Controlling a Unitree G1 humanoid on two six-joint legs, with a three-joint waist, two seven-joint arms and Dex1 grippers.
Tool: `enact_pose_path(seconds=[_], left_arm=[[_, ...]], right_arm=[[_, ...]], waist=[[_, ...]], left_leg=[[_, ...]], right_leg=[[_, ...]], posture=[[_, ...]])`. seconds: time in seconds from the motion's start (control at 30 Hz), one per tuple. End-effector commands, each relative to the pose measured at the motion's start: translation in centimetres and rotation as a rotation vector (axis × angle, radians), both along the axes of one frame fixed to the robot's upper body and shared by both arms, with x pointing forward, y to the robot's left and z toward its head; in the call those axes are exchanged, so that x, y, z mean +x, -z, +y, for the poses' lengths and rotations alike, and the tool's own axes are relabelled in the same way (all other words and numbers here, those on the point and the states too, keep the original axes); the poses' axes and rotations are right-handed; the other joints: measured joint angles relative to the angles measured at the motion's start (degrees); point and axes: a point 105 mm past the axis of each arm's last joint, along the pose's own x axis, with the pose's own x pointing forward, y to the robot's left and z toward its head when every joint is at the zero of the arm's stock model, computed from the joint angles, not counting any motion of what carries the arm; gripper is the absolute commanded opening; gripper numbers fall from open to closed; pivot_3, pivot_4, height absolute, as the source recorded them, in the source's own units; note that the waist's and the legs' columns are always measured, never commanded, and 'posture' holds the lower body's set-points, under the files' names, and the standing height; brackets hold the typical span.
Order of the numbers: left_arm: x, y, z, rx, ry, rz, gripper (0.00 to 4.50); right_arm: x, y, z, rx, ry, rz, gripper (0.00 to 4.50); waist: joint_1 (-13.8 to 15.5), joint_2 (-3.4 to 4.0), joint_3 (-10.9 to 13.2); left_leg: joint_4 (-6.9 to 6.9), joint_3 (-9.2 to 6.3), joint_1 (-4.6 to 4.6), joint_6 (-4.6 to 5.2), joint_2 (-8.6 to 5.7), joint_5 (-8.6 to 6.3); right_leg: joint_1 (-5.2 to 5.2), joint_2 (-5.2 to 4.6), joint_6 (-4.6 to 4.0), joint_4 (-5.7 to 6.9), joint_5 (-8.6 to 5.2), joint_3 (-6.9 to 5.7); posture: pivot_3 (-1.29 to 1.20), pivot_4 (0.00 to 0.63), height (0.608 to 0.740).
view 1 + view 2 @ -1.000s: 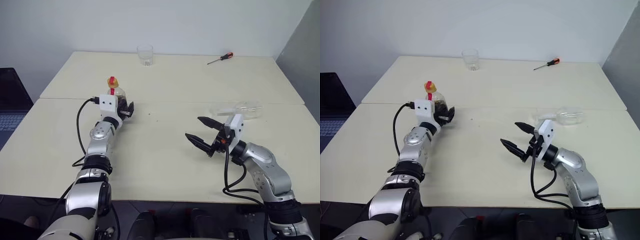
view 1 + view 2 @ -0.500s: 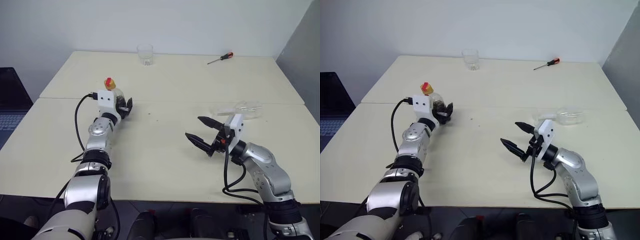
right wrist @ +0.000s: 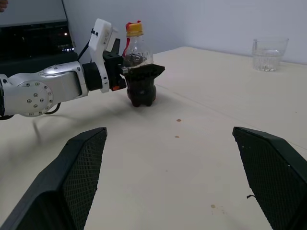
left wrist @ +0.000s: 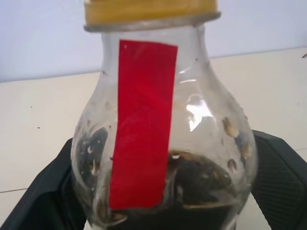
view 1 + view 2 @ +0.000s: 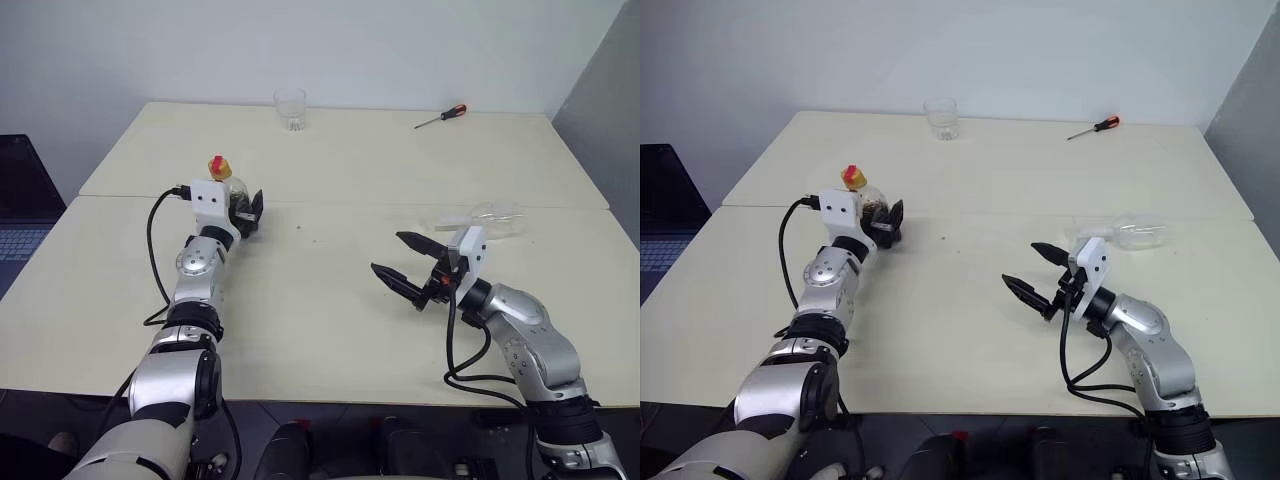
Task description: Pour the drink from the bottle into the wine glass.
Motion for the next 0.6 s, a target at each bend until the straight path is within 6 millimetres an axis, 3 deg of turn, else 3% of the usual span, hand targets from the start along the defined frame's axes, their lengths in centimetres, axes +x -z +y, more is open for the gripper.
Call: enact_pose_path(seconds=[0.03,0.3,0.6], left_arm=[[-0.08,-0.4,0.12,-0.013,-0.007,-0.029,4.46],[-0.04,0.25,0.23,-0.039,-0.002,0.001,4.46],[0.22,-0.35,0.2,-0.042,-0.002,-0.009,4.46]], right_arm=[[0.03,-1.36,0.09,0.008,0.003,-0.064,4.5],[0.23,-1.53,-0.07,0.009,0.015,-0.068,4.5],[0.37,-1.46,-0.11,0.011,0.027,-0.068,4.5]], waist=[[0.0,0.0,0.0],[0.0,0.0,0.0],[0.0,0.0,0.0]], left_leg=[[0.0,0.0,0.0,0.0,-0.01,0.0],[0.0,0.0,0.0,0.0,0.0,0.0],[0.01,0.01,0.0,0.0,-0.01,0.0]], right_leg=[[0.0,0.0,0.0,0.0,0.0,-0.01],[0.0,0.01,0.0,0.01,0.0,-0.01],[0.0,0.01,0.0,0.01,0.0,-0.01]], posture=[[0.0,0.15,0.74],[0.0,0.15,0.74],[0.0,0.15,0.74]])
